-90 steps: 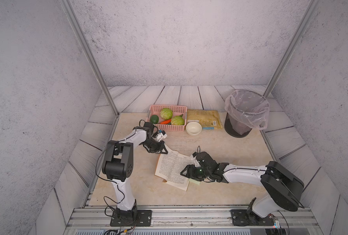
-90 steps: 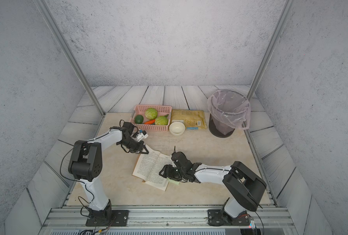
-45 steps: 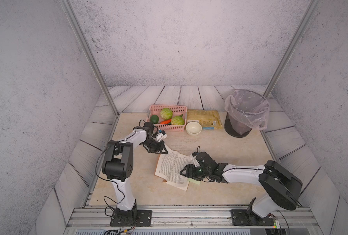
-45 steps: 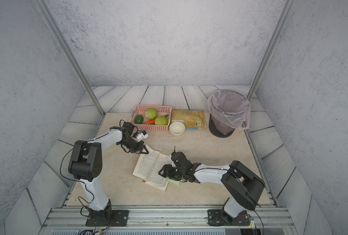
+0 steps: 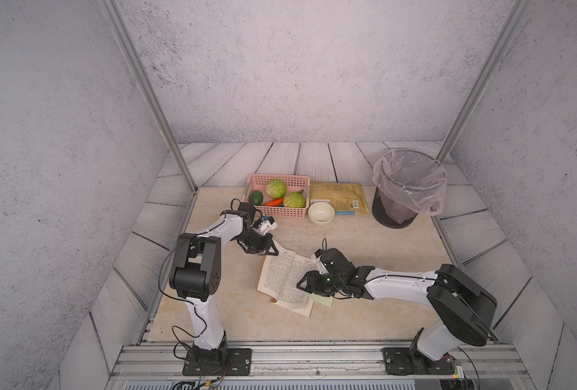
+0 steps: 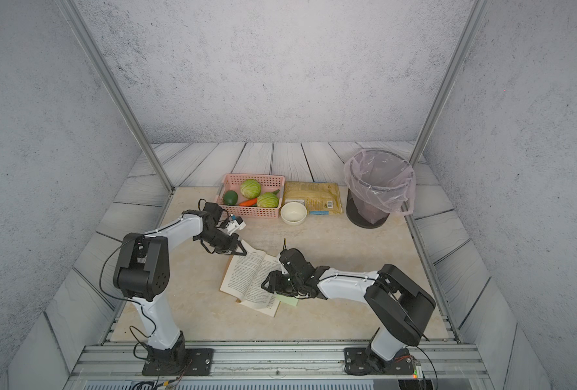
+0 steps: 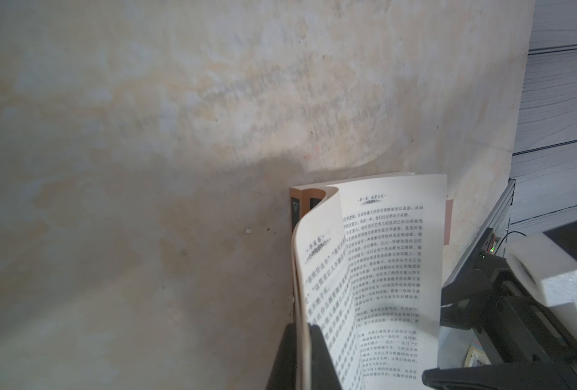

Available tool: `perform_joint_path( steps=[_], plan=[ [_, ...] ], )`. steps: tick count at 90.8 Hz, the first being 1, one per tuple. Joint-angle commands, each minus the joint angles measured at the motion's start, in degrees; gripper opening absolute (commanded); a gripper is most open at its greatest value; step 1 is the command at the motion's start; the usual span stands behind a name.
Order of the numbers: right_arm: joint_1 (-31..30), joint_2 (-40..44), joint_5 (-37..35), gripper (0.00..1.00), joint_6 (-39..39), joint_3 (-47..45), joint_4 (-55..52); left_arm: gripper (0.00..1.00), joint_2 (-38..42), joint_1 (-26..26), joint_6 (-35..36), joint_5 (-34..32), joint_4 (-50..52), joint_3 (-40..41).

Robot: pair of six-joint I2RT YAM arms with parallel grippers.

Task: Peel off the used sticky note
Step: Turn the page of the book at the center of the board.

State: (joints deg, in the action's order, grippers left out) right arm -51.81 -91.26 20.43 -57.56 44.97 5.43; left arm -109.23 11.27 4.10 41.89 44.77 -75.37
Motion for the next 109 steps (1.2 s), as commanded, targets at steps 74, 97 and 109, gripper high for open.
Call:
perform_joint_path(
  steps=[74,97,109],
  plan=[
    [-0.52,-1.33,-4.08,0.71,-4.17,-1.09,-0.27,0.0,-1.5,-0.28,1.04,0.39,1.28,-0.38],
    [-0.5,-2.26,-2.65,0.73,-6.36,-1.62,4.48,0.0,-1.52,-0.28,1.01,0.39,1.28,-0.37],
    [-0.46,-5.03,-0.7,0.73,-8.14,-2.51,10.5,0.0,-1.52,-0.28,1.07,0.3,1.26,-0.39]
  ],
)
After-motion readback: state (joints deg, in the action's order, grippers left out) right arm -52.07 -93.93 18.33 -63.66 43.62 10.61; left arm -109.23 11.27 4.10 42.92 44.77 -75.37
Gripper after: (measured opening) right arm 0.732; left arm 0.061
